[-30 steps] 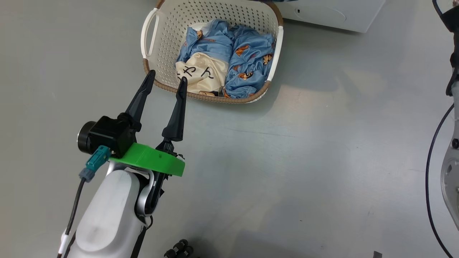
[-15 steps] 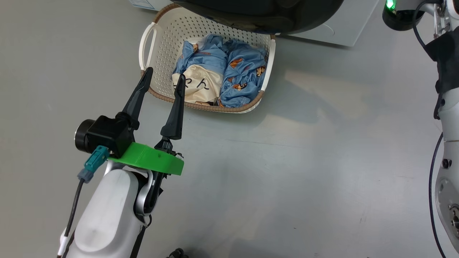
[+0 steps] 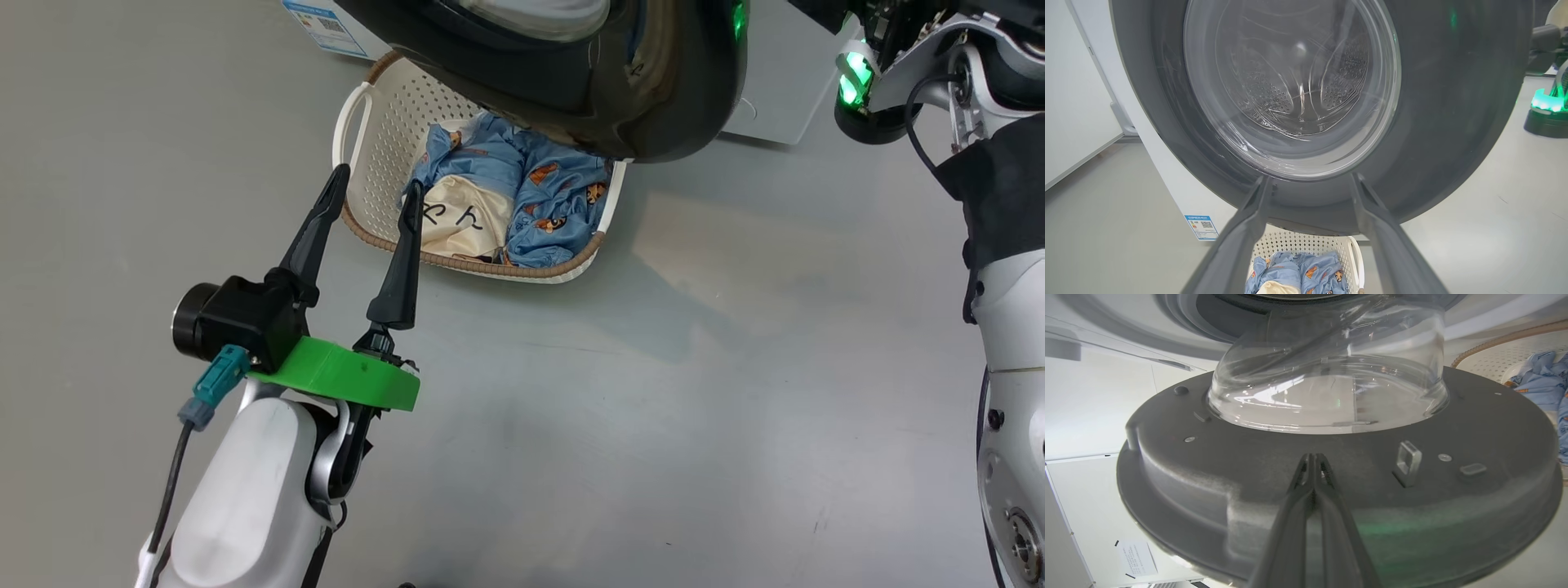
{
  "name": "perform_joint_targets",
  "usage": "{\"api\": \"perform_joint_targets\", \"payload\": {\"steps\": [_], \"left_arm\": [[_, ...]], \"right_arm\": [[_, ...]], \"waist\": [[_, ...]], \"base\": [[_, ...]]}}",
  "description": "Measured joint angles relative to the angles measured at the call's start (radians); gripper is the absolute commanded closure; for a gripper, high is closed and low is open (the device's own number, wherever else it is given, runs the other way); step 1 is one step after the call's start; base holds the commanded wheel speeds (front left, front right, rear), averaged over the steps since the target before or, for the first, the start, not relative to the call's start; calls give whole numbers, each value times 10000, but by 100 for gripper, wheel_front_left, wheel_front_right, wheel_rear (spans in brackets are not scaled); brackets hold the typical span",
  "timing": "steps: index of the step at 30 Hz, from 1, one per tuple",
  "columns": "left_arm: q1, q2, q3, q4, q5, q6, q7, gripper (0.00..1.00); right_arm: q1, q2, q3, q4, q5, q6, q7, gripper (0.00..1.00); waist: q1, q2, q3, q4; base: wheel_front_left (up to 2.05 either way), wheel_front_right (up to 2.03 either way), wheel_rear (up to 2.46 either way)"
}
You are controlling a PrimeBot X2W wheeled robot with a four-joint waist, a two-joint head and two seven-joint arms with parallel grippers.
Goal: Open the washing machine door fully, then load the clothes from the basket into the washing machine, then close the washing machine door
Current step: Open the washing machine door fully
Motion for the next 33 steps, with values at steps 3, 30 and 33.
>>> {"api": "perform_joint_targets", "payload": {"steps": [3, 30, 33], "left_arm": [[153, 0, -2, -10, 0, 0, 0, 0], [561, 2, -17, -199, 71, 0, 0, 0], [610, 2, -25, -217, 61, 0, 0, 0]], "right_arm": [[175, -25, 130, -25, 0, 0, 199, 100], [1570, 278, 1369, -869, 293, 0, 1246, 100], [1726, 314, 1503, -961, 295, 0, 1246, 100]], "waist": [[-1, 0, -116, 51], [0, 0, -511, 459], [0, 0, -531, 532]], "base": [[0, 0, 0], [0, 0, 0], [0, 0, 0]]}}
